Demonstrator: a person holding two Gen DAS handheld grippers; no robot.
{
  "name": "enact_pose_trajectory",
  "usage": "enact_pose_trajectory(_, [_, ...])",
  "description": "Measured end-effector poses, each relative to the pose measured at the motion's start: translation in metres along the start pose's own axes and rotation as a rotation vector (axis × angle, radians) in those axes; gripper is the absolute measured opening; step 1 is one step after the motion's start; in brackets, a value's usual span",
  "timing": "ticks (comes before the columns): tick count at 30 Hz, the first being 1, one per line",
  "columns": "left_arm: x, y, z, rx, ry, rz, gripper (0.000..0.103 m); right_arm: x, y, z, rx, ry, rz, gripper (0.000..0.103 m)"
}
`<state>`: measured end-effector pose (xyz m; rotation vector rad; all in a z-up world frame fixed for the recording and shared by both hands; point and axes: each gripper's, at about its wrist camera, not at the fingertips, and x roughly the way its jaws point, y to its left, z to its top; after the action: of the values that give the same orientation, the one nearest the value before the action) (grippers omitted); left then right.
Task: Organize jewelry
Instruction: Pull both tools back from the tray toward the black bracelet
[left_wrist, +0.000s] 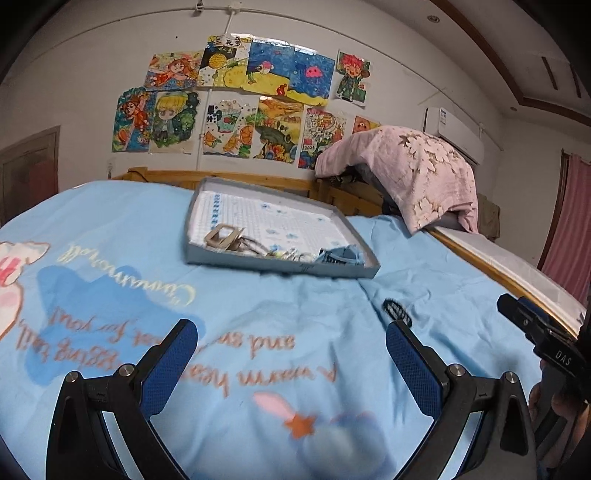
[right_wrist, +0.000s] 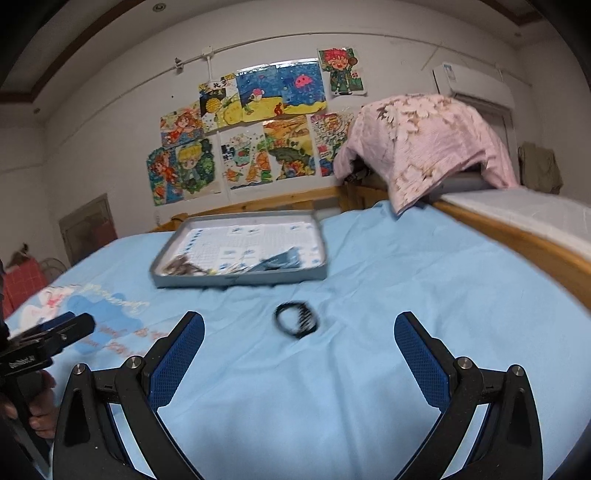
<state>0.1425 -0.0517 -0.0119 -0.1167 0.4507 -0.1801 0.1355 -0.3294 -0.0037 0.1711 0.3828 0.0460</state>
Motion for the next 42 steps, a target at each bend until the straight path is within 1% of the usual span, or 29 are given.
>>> enact_pose_trajectory(5, [0.023, -0.014, 0.018, 0.012, -0.027, -0.007, 0.103, 0.013, -0.012, 0.030, -0.038, -0.052, -0.028, 0.101])
enact_pose_trajectory(8, [0.039, -0.024, 0.027, 0.025, -0.029, -0.018, 0.103, 0.022, -0.017, 0.042, -0.039, -0.067, -0.026, 0.101])
enact_pose_trajectory(13, [0.069, -0.041, 0.042, 0.048, -0.027, -0.035, 0.103, 0.042, -0.028, 0.057, -0.031, -0.066, -0.025, 0.101])
enact_pose_trajectory(19, [0.100, -0.060, 0.054, 0.074, -0.037, -0.051, 0.103, 0.060, -0.043, 0.071, -0.044, -0.093, -0.049, 0.101])
enact_pose_trajectory(22, [0.116, -0.070, 0.055, 0.097, -0.013, -0.069, 0.103, 0.072, -0.050, 0.072, -0.054, -0.085, -0.057, 0.101])
enact_pose_trajectory(25, [0.131, -0.075, 0.051, 0.122, 0.027, -0.081, 0.103, 0.086, -0.057, 0.067, -0.058, -0.056, -0.067, 0.101])
enact_pose_trajectory(27, [0.139, -0.078, 0.049, 0.134, 0.051, -0.073, 0.103, 0.097, -0.062, 0.062, -0.048, -0.029, -0.087, 0.101])
enact_pose_trajectory(29, [0.146, -0.081, 0.046, 0.142, 0.067, -0.078, 0.103, 0.107, -0.067, 0.058, -0.043, -0.002, -0.084, 0.101])
enact_pose_trajectory(32, [0.151, -0.087, 0.042, 0.161, 0.076, -0.095, 0.103, 0.116, -0.070, 0.054, -0.043, 0.014, -0.078, 0.101])
enact_pose_trajectory(37, [0.152, -0.100, 0.032, 0.227, 0.078, -0.126, 0.102, 0.119, -0.067, 0.046, -0.055, 0.010, -0.044, 0.101])
enact_pose_trajectory(42, [0.152, -0.101, 0.030, 0.225, 0.084, -0.145, 0.099, 0.120, -0.060, 0.043, -0.094, 0.011, -0.022, 0.100])
